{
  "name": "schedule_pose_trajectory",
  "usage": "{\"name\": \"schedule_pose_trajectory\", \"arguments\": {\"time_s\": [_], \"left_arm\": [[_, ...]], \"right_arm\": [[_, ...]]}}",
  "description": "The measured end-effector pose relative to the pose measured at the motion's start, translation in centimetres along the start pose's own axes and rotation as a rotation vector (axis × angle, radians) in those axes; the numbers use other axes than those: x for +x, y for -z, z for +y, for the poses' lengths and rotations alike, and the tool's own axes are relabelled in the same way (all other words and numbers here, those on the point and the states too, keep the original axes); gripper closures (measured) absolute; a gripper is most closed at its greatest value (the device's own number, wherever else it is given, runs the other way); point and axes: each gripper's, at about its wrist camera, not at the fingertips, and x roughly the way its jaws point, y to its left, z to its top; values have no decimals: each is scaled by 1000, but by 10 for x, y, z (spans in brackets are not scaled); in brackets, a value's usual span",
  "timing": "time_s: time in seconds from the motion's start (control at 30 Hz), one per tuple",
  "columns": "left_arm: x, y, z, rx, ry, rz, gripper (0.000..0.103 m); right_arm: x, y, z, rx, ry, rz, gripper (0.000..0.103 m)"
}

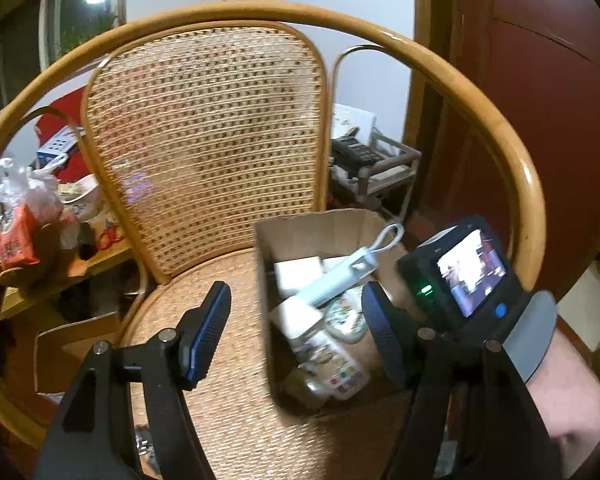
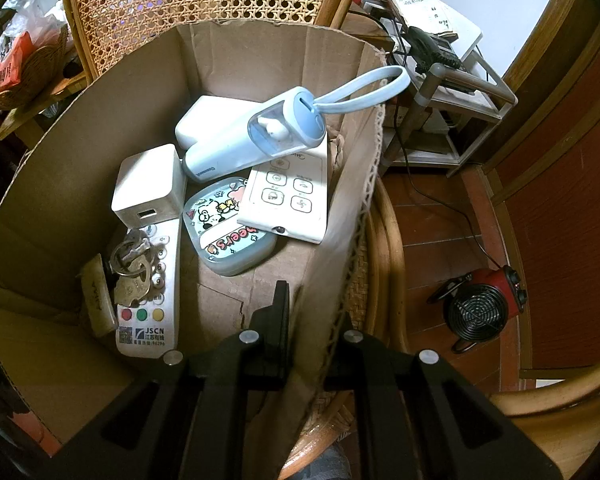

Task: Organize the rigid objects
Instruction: 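Carry the black key fob into the box and release it, then grasp the bunch of black car keys with the left tool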

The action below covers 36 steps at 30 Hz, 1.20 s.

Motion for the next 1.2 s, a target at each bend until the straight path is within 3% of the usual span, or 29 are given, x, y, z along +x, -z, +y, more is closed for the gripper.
{"name": "schedule_pose_trajectory", "arguments": {"time_s": [0.27, 0.53, 0.83, 1.13, 1.2], "left_arm": [[-12, 53, 52, -55, -117, 61, 36], [-4, 143, 93, -129, -201, 197, 36], [15, 169, 106, -188, -282, 252, 36], [39, 181, 129, -301, -266, 297, 34], [40, 181, 131, -308, -239, 302, 44]], "right_arm": [[0, 1, 0, 1, 0, -1, 91], [0, 0, 0, -1, -1, 1, 91], [0, 0, 0, 1, -1, 1, 91], [0, -1, 0, 0, 0, 1, 90], [0, 0, 0, 0, 1, 1, 90]]}}
